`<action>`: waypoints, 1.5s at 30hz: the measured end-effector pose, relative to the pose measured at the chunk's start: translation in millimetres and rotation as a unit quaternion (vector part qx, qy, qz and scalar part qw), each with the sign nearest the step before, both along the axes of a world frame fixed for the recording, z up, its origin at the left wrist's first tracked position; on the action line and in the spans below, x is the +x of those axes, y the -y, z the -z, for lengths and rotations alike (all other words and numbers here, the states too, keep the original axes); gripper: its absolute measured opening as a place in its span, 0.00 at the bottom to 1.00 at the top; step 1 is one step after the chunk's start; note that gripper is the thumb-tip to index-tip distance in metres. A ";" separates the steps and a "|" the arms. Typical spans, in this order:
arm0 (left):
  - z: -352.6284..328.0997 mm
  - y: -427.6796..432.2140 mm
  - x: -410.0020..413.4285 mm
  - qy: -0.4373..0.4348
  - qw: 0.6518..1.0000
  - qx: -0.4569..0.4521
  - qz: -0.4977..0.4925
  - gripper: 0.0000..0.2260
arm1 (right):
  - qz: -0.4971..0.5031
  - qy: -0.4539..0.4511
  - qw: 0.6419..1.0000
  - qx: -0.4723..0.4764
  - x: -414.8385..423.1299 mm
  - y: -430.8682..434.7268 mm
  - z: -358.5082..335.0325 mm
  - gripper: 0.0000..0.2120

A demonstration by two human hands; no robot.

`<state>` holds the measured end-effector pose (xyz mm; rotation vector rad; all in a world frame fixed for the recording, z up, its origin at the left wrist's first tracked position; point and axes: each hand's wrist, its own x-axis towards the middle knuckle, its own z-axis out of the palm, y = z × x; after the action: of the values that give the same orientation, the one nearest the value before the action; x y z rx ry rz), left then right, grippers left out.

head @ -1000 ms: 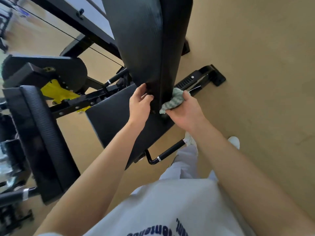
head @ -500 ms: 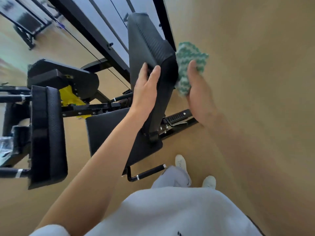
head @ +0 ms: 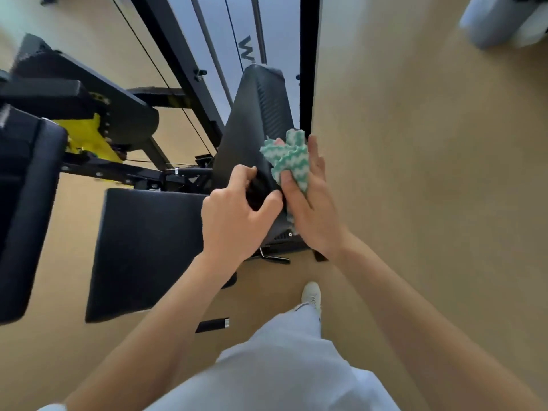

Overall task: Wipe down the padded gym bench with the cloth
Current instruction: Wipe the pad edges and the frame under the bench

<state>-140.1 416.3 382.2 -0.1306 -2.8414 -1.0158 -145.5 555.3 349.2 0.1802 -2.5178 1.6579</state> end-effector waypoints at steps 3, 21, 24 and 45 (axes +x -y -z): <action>-5.2 0.9 -19.8 0.005 0.998 0.036 -0.055 0.16 | -0.099 -0.001 0.994 0.052 -38.9 -19.7 -7.9 0.24; -34.2 -76.0 -80.2 0.054 0.968 -0.162 -0.184 0.23 | -0.381 -0.257 0.850 0.255 -199.3 -56.1 -13.2 0.26; -33.6 -93.8 -92.3 0.064 0.944 -0.186 -0.264 0.22 | -0.413 -0.291 0.830 0.237 -236.0 -59.1 -9.6 0.26; -17.1 -151.1 -149.8 0.077 0.794 -0.351 -0.489 0.30 | -0.499 0.366 0.765 0.178 -342.2 -54.1 88.4 0.27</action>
<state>-290.0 567.3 399.2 1.2523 -2.5920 0.2606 -487.7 609.4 260.9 1.3810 -3.7088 1.6477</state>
